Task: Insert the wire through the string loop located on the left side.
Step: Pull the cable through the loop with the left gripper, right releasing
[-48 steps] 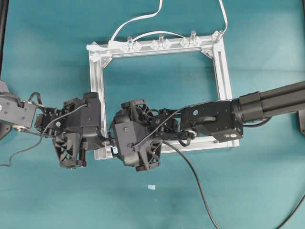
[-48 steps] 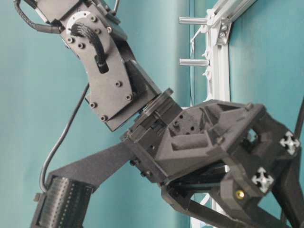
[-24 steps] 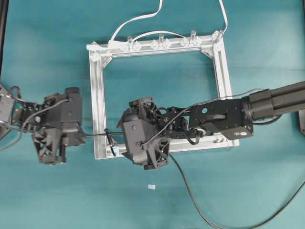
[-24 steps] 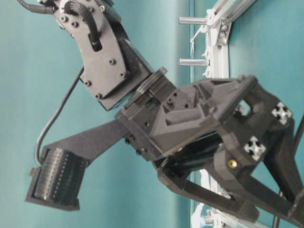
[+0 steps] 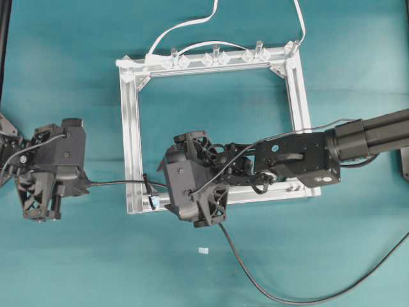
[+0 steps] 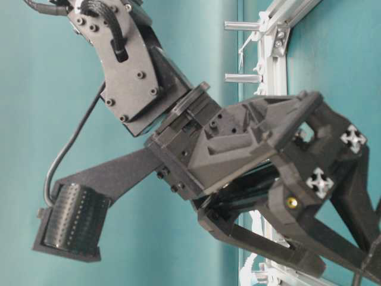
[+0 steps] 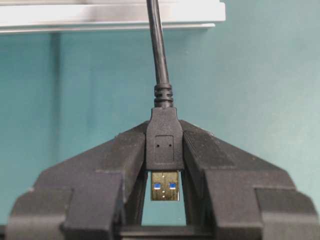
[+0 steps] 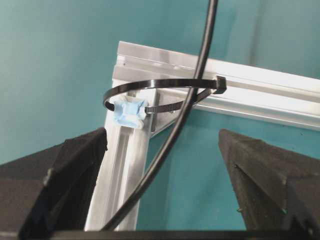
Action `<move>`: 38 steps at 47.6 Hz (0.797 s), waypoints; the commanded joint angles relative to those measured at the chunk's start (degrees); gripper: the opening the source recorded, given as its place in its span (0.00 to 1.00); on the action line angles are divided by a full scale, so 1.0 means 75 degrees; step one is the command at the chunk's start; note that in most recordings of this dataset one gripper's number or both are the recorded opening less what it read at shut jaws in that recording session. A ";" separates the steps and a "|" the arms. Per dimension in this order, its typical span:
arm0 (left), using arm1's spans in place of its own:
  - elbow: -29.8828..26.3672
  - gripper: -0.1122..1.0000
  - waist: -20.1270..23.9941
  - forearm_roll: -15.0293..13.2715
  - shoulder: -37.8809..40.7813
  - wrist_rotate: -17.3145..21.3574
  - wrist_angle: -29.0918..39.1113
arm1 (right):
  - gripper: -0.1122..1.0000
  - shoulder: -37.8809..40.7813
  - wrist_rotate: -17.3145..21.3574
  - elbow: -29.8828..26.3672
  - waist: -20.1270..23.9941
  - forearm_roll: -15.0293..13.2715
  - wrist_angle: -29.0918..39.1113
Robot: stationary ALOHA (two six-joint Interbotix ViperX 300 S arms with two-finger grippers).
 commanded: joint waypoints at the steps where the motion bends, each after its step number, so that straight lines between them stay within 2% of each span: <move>1: -0.0082 0.26 -0.0094 -0.0012 0.0035 -0.0152 -0.0070 | 0.91 -0.0363 0.0012 -0.0082 0.0023 -0.0012 -0.0059; 8: -0.0012 0.26 -0.0117 -0.0012 0.0070 -0.0234 -0.0340 | 0.91 -0.0363 0.0012 -0.0082 0.0023 -0.0012 -0.0059; 19: 0.0012 0.26 -0.0152 -0.0012 0.0082 -0.0656 -0.0152 | 0.91 -0.0387 0.0012 -0.0082 0.0023 -0.0012 -0.0059; 26: 0.0012 0.27 -0.0363 -0.0012 0.0094 -0.0691 -0.0117 | 0.92 -0.0375 0.0012 -0.0094 0.0023 -0.0012 -0.0059; 27: 0.0012 0.29 -0.0375 -0.0012 0.0094 -0.0691 -0.0117 | 0.91 -0.0387 0.0012 -0.0094 0.0023 -0.0012 -0.0059; 35: 0.0012 0.72 -0.0387 0.0023 0.0094 -0.0668 -0.0117 | 0.91 -0.0387 0.0012 -0.0094 0.0023 -0.0023 -0.0047; 38: 0.0012 0.84 -0.0387 0.0023 0.0094 -0.0668 -0.0117 | 0.91 -0.0387 0.0012 -0.0082 0.0023 -0.0012 -0.0047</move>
